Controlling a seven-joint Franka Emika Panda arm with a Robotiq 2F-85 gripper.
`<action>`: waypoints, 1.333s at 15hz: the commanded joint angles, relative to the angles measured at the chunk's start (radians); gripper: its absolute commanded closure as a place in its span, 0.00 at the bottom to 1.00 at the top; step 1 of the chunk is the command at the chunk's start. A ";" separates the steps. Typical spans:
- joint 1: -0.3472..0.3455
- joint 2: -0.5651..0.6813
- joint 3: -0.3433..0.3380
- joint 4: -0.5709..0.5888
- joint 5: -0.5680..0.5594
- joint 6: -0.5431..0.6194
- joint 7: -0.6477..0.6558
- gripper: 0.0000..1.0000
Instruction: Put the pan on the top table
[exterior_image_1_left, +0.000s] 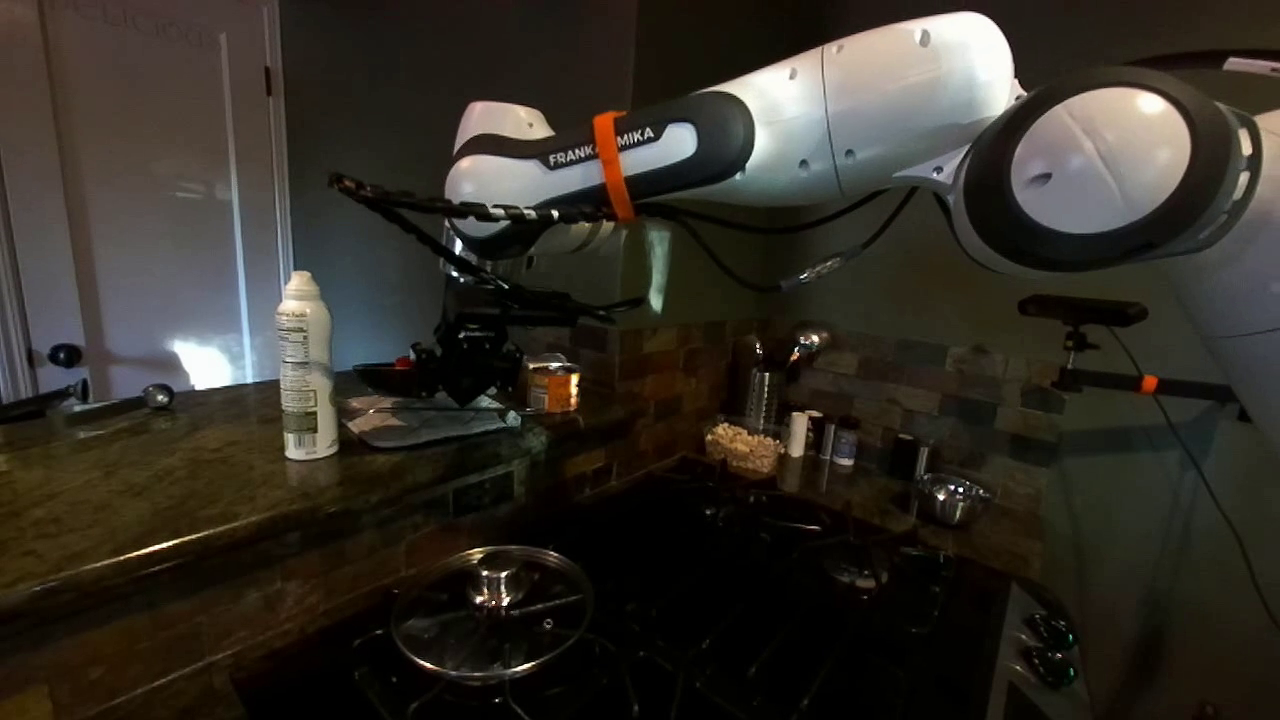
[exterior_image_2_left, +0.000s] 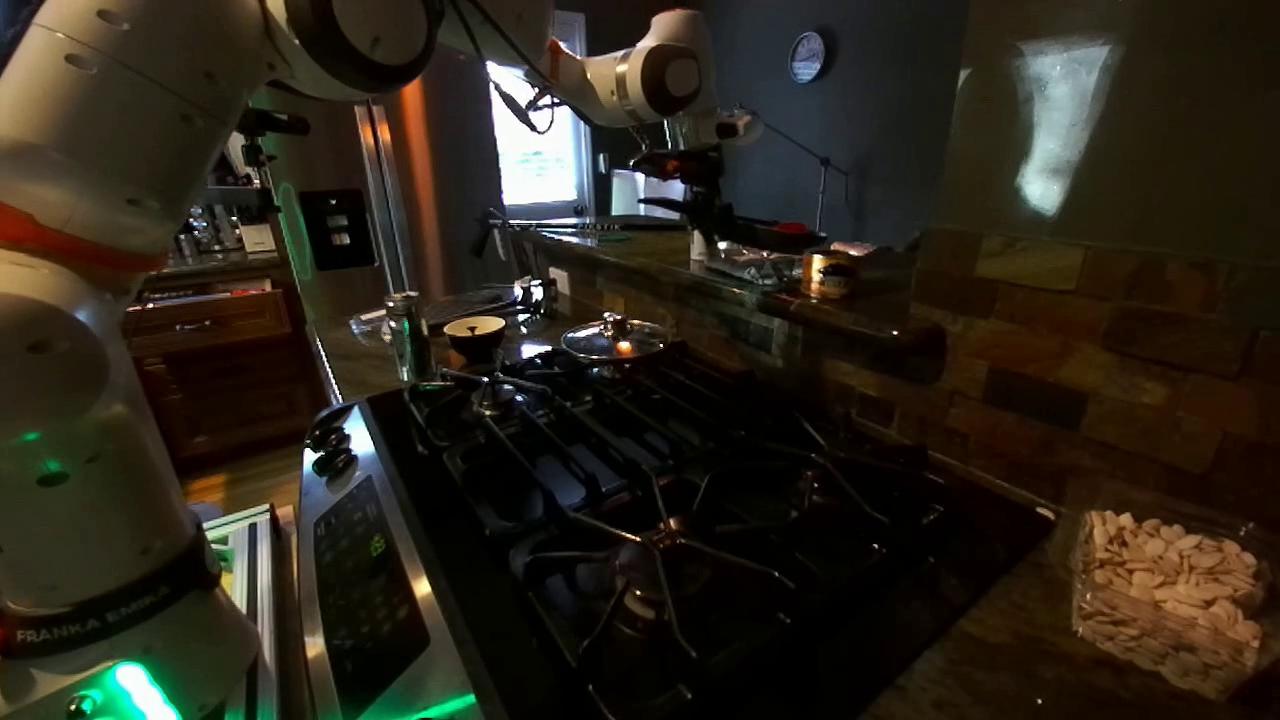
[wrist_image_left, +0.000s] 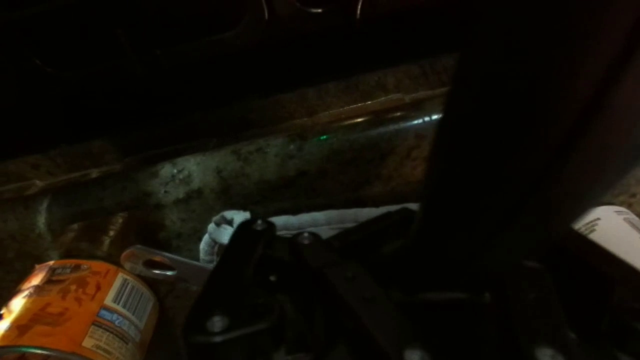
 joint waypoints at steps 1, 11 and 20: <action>0.022 0.044 -0.030 0.053 0.009 0.015 0.052 1.00; 0.045 0.137 -0.059 0.164 -0.003 0.044 0.122 1.00; 0.048 0.173 -0.072 0.218 -0.003 -0.021 0.112 0.67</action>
